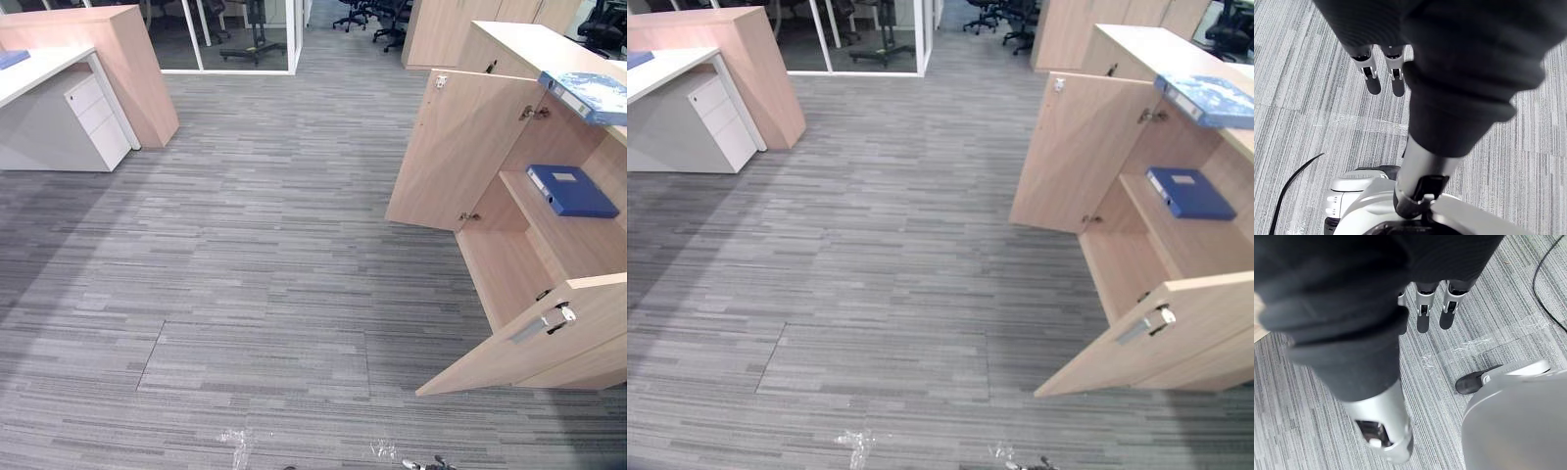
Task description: Walk over to the cabinet, pick up the folder, carry it to the office cabinet, place the folder inside the office cabinet, then close the office cabinet door
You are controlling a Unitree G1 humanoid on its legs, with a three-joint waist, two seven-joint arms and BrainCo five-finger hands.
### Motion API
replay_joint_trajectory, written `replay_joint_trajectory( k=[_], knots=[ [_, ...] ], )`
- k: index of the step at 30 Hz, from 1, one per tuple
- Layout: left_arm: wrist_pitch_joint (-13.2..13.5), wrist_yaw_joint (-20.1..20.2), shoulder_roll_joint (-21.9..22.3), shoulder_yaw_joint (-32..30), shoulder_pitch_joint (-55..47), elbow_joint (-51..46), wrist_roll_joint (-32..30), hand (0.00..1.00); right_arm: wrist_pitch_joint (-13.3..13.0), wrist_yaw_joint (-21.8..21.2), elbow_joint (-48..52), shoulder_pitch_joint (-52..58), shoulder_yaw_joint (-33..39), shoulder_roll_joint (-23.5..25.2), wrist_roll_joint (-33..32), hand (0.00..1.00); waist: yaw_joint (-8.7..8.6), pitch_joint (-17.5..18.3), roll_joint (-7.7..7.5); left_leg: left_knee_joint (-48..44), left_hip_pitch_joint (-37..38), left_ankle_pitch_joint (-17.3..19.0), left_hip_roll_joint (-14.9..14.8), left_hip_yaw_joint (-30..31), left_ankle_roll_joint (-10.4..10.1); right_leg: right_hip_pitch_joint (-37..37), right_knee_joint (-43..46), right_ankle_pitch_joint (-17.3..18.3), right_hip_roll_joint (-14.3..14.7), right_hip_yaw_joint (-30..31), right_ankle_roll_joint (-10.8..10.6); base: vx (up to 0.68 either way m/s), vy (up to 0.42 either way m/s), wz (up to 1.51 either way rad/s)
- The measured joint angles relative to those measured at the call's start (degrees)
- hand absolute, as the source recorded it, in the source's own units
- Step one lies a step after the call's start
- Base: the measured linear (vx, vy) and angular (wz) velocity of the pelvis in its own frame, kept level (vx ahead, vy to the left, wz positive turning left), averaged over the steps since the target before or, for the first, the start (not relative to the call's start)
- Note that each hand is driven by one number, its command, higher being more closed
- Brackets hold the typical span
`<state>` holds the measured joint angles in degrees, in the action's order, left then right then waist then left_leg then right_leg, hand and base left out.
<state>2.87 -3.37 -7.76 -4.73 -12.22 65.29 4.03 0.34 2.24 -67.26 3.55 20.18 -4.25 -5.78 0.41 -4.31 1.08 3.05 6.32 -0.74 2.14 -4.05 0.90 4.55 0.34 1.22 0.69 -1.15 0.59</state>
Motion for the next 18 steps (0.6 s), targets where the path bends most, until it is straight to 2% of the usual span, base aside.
replay_joint_trajectory(
  k=[4, 14, 18],
  knots=[
    [0.0, 0.01, 0.21, 0.05, -0.27, 0.13, 3.58, 0.0, 0.0, -0.02, 0.0, -0.05, 0.99, 0.18, -0.01, 0.0, 0.21, -0.19, 0.02, 0.41, 0.13, -0.19, -0.16, -0.03, -0.26, 0.0, -0.13, 0.02, 0.15, -0.01, -0.03, -0.03, -0.006, 0.0],
    [0.35, -0.46, 0.15, 0.52, -0.32, 0.12, 3.49, 0.0, -0.01, 0.08, 0.0, -0.04, 1.05, 0.19, 0.0, 0.0, 0.34, -0.29, 0.03, 1.61, 0.86, -0.56, -0.68, 0.01, -0.74, 0.79, -1.05, -0.16, 0.75, -0.1, 0.22, 0.0, 0.0, 0.0],
    [0.53, -1.53, -0.03, 2.83, -0.37, -0.78, 4.07, 0.0, -0.28, 0.4, 0.15, -0.09, 1.03, 0.17, -0.07, 0.0, 0.35, -0.4, 0.24, 1.62, 0.91, -0.6, -0.87, 0.03, -0.81, 0.85, -1.03, -0.15, 0.93, -0.12, 0.2, 0.0, 0.0, 0.0]
  ],
)
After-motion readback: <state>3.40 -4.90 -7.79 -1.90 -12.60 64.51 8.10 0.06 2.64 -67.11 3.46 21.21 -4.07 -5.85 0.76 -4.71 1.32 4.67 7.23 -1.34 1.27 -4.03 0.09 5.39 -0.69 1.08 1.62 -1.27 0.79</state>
